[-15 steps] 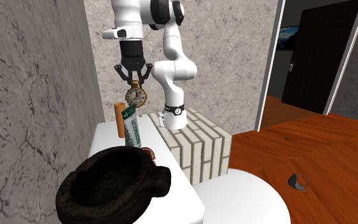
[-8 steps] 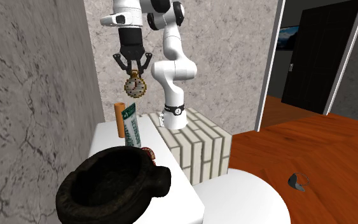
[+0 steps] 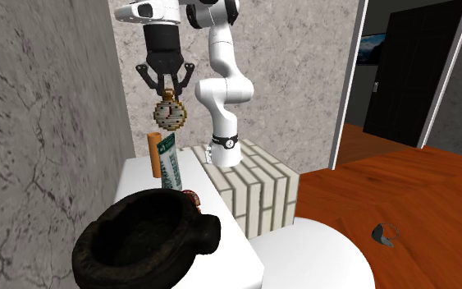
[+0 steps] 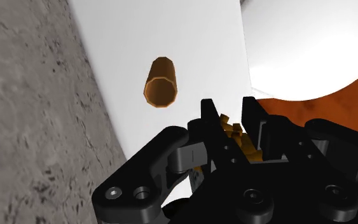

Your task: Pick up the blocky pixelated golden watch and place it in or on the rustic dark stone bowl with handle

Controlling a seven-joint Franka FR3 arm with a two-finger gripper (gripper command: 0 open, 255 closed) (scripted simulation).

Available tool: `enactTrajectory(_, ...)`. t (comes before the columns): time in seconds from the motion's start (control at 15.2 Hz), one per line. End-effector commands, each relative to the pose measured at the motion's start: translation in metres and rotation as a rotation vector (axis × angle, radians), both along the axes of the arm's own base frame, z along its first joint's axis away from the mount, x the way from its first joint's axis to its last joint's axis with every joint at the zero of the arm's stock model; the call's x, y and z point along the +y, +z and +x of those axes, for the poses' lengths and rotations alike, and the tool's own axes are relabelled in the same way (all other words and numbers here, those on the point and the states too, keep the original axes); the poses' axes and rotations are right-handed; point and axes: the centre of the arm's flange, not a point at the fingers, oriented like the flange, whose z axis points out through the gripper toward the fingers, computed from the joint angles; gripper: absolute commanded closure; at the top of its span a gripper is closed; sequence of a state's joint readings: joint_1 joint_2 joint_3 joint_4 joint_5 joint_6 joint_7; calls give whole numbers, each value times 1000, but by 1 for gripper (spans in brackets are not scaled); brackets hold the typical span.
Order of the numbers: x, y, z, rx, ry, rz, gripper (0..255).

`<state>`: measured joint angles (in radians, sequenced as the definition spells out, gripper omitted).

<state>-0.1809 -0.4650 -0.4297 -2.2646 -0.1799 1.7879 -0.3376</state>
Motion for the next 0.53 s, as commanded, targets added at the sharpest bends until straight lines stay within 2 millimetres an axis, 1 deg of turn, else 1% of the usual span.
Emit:
enactTrajectory(0.0, -6, 2, 26, 0, 0, -1, 255)
enactTrajectory(0.46, -29, 6, 116, 0, 0, -1, 255)
